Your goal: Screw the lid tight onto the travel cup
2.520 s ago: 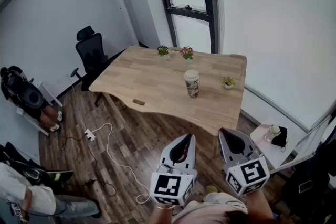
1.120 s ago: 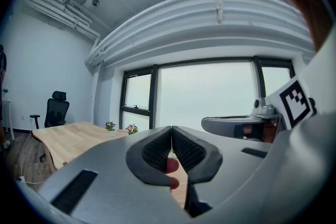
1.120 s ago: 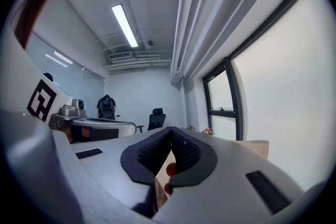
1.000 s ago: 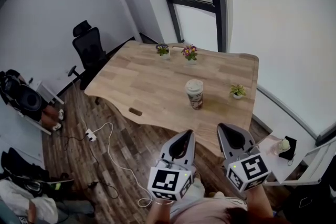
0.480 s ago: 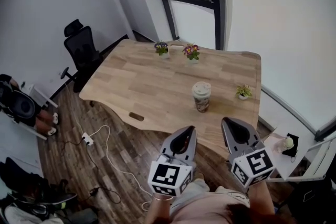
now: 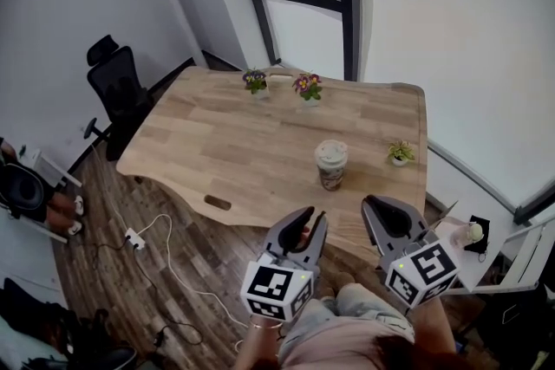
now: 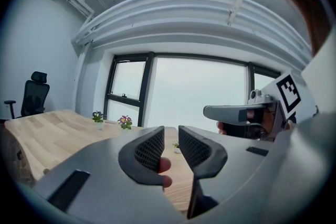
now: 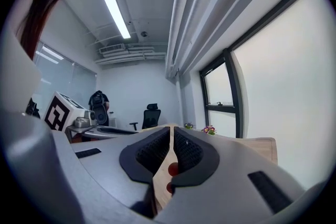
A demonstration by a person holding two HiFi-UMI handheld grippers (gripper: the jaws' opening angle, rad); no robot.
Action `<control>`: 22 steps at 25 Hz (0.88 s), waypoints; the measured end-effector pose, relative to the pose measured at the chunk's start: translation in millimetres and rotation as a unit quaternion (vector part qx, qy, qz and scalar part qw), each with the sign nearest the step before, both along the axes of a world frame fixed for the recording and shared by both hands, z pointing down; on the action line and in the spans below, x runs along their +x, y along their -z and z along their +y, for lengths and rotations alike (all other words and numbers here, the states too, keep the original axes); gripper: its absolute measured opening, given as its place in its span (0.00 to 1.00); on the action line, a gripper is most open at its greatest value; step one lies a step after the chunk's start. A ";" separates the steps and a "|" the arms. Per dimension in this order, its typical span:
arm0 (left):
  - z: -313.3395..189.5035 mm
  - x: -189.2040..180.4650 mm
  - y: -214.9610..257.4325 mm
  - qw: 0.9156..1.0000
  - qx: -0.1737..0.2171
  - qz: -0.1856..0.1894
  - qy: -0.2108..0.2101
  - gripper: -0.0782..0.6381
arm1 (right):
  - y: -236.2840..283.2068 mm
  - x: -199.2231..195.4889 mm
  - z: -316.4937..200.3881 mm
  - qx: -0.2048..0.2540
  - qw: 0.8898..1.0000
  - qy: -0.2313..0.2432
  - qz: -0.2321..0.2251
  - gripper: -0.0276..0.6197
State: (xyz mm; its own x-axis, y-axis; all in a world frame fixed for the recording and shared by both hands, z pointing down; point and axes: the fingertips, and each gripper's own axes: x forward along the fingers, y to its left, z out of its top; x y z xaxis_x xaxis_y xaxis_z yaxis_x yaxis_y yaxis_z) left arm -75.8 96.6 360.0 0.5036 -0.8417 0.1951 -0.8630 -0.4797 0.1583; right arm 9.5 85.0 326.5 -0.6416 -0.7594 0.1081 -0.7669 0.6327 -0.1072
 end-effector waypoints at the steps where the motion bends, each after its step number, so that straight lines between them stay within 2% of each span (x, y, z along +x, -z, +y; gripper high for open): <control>1: -4.2 1.1 -3.2 1.000 -0.005 0.001 -0.005 0.23 | -1.6 -1.2 -3.4 -0.004 1.000 0.004 0.000 0.06; 16: -71.9 6.8 -43.3 0.999 -0.032 0.012 -0.026 0.38 | -25.8 -9.9 -73.6 -0.029 0.999 0.043 0.016 0.19; 22: -89.7 9.3 -61.0 0.999 -0.023 0.013 -0.037 0.44 | -40.5 -15.6 -89.9 -0.049 0.995 0.076 0.030 0.26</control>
